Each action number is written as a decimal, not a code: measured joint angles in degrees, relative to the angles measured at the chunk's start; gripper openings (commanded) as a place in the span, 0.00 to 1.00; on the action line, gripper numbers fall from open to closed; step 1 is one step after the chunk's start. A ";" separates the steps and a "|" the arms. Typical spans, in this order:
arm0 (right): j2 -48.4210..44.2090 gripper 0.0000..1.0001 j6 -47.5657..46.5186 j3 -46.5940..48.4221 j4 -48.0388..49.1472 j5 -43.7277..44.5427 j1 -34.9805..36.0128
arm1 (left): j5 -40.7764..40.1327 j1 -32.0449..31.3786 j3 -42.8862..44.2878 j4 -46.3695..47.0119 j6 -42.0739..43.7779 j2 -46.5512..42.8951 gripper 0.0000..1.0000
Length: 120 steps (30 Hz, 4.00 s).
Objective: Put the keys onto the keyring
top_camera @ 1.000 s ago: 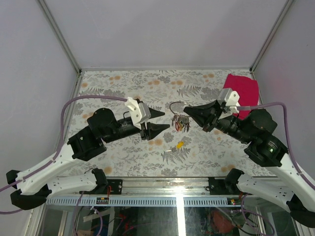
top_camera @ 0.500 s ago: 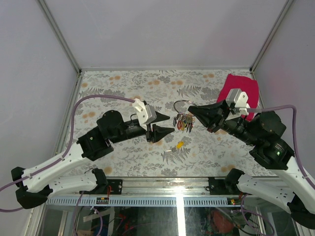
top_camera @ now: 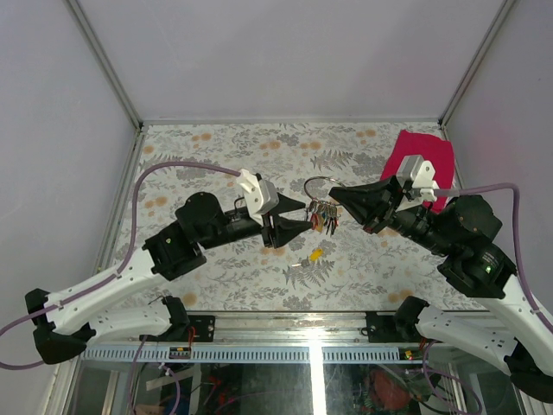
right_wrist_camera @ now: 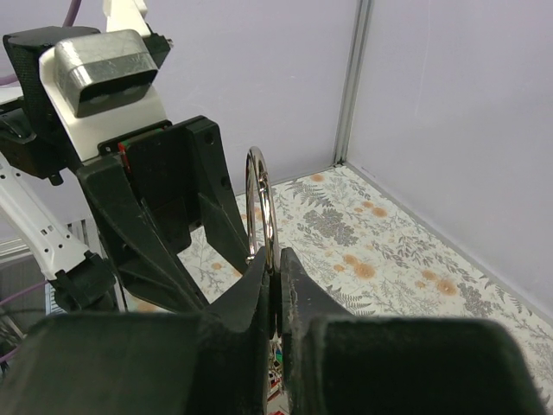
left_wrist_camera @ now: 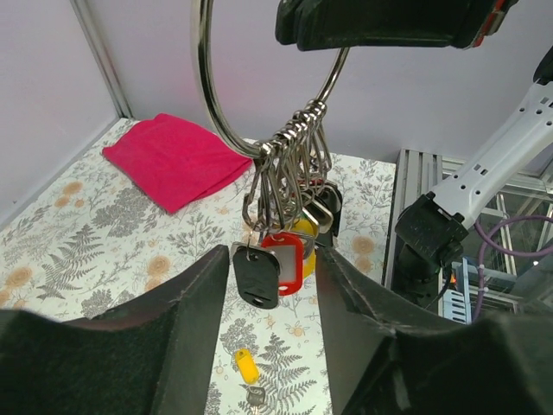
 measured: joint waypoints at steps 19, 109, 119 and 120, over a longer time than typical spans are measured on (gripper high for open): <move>-0.02 0.00 0.04 0.00 -0.04 -0.81 0.00 | -2.40 0.00 0.00 -0.07 -0.11 2.25 0.00; 3.26 0.00 13.51 -15.39 15.89 -7.43 -0.02 | -20.44 -8.37 32.00 -27.04 27.80 12.96 0.00; 3.34 0.00 14.43 -16.17 19.74 -10.14 -0.17 | -17.73 -8.44 34.62 -27.47 28.48 15.69 0.25; 3.23 0.00 14.53 -16.37 19.91 -10.12 -0.17 | -17.59 -8.44 34.71 -27.36 28.61 15.80 0.29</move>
